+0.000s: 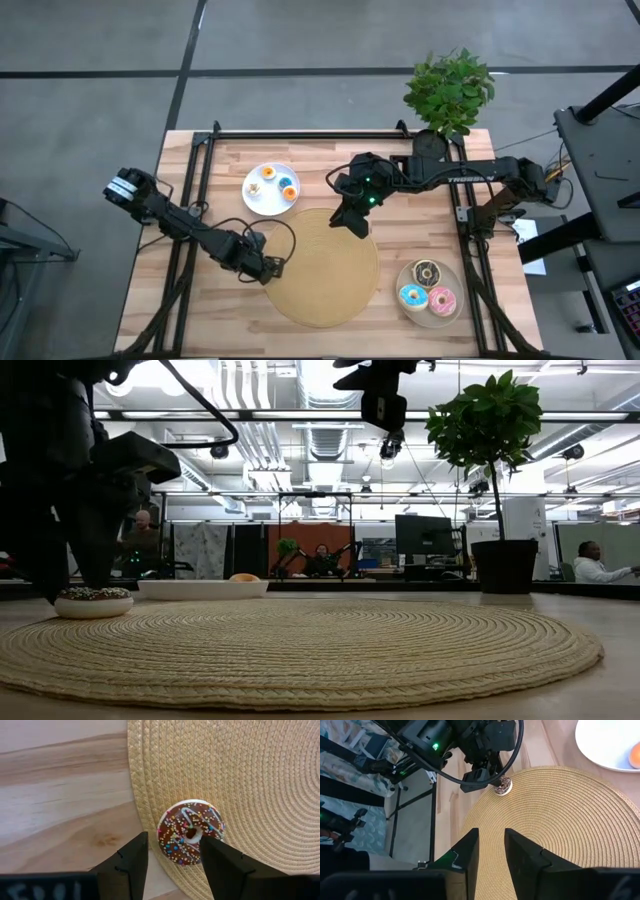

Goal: Pick & Place donuts
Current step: Put the small brown donut into the white plate

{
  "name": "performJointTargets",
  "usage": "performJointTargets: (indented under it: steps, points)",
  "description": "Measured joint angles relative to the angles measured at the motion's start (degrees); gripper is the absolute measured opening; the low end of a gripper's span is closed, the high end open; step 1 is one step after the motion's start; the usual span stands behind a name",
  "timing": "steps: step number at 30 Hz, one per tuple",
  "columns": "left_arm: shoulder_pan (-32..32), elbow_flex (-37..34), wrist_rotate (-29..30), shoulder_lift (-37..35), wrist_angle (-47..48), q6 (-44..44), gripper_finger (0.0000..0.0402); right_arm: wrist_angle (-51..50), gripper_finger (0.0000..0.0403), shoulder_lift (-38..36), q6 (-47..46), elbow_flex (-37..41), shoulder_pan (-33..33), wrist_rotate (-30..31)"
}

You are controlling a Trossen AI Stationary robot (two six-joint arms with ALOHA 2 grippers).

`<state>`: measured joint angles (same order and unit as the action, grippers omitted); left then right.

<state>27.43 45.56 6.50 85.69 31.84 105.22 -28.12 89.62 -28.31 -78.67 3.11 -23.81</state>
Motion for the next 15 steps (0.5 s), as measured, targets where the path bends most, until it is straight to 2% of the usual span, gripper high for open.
performJointTargets:
  steps: [15]
  points:
    - [-0.10, -0.85, -1.66, 0.00, -0.68, -0.13, 0.0131, 0.07, 0.0087, 0.00, 0.43, 0.00, 0.00, 0.00]
